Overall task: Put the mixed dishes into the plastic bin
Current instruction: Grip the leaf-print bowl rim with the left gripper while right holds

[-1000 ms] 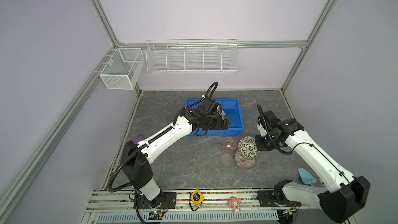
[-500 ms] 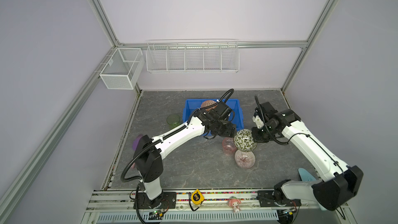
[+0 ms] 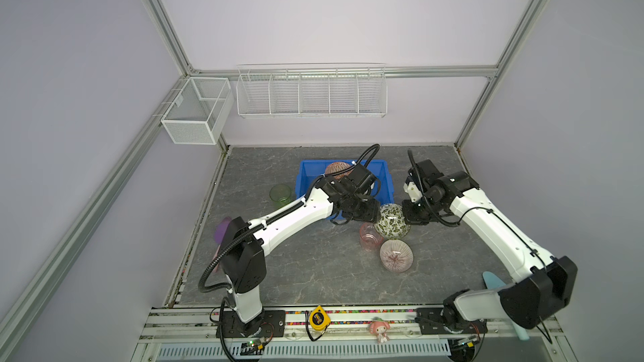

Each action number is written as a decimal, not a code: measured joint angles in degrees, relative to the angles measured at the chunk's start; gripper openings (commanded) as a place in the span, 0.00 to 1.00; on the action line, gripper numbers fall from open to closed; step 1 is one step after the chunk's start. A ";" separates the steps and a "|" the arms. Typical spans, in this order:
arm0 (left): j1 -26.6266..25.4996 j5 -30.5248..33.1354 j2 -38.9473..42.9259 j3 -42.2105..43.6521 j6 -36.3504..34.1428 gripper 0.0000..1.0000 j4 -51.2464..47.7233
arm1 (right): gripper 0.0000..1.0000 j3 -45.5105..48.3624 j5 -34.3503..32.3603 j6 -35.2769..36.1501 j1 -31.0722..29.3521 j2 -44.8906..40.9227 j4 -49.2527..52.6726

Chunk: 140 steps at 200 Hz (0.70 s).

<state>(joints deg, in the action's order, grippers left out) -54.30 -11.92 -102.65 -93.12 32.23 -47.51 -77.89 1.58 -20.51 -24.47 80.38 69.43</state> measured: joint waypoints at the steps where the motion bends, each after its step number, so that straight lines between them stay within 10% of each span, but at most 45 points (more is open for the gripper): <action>1: 0.00 -0.04 0.00 0.02 -0.09 0.54 0.04 | 0.07 -0.04 0.00 0.02 0.00 0.00 -0.02; 140: 0.00 -0.04 -1.90 -1.14 0.07 0.20 -0.04 | 0.07 -1.25 1.53 -0.04 -0.68 0.39 -2.05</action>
<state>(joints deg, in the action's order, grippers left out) -54.30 -11.97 -104.55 -94.26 32.29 -47.55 -79.13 3.11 -20.56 -25.15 80.77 67.37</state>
